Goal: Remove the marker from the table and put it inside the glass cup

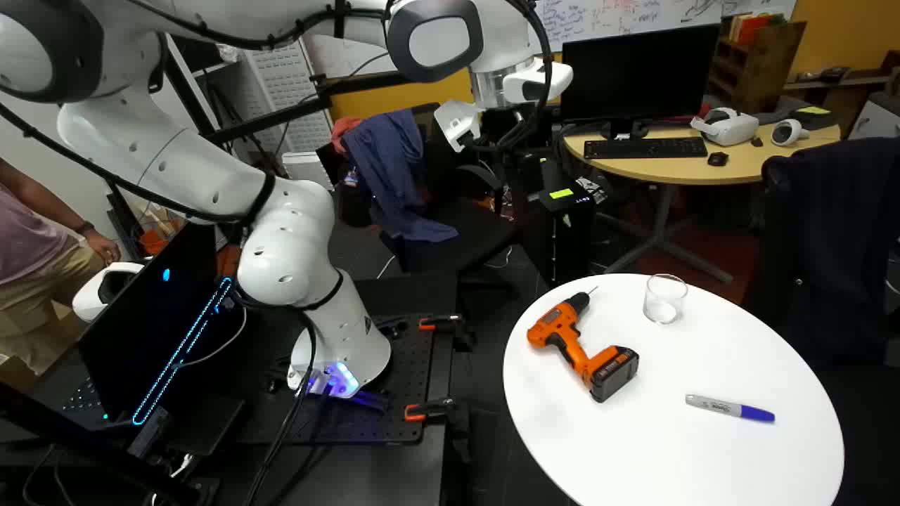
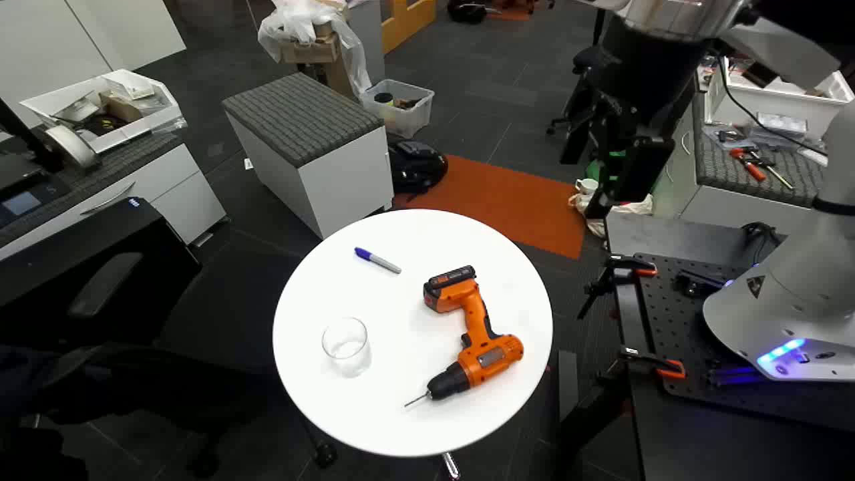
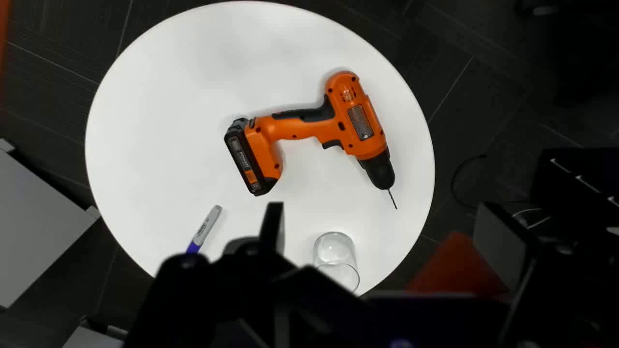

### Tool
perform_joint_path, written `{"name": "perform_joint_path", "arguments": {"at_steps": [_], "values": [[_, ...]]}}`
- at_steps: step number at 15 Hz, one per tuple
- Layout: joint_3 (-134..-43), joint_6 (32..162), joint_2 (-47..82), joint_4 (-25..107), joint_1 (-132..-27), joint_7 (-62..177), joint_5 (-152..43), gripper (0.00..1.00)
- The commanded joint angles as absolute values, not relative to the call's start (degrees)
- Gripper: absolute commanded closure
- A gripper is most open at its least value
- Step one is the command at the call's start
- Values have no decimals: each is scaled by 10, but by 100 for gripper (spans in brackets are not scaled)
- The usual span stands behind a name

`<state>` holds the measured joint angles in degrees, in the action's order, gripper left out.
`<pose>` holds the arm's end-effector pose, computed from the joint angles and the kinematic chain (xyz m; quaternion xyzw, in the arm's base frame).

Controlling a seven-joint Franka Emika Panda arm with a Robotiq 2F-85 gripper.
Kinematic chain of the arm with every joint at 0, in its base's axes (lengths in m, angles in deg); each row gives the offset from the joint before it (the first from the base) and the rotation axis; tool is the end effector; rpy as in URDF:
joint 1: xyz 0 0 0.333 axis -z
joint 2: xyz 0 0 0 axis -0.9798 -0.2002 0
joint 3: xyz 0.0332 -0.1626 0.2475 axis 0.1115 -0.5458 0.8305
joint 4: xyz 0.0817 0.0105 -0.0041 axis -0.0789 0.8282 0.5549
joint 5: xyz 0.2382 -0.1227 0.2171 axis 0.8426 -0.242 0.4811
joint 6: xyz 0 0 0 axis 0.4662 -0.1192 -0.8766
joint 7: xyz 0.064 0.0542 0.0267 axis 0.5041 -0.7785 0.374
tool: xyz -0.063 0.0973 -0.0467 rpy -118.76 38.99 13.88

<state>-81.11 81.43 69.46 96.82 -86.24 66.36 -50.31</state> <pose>0.3289 0.0697 0.4567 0.9898 0.1309 0.0564 0.0066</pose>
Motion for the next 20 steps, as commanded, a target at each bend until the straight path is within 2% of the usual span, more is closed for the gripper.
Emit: {"name": "perform_joint_path", "arguments": {"at_steps": [1,9,20], "values": [[-810,813,694,967,-862,664,-503,0],[-808,819,692,967,-859,661,-508,0],[-810,999,621,961,-775,574,-553,0]]}}
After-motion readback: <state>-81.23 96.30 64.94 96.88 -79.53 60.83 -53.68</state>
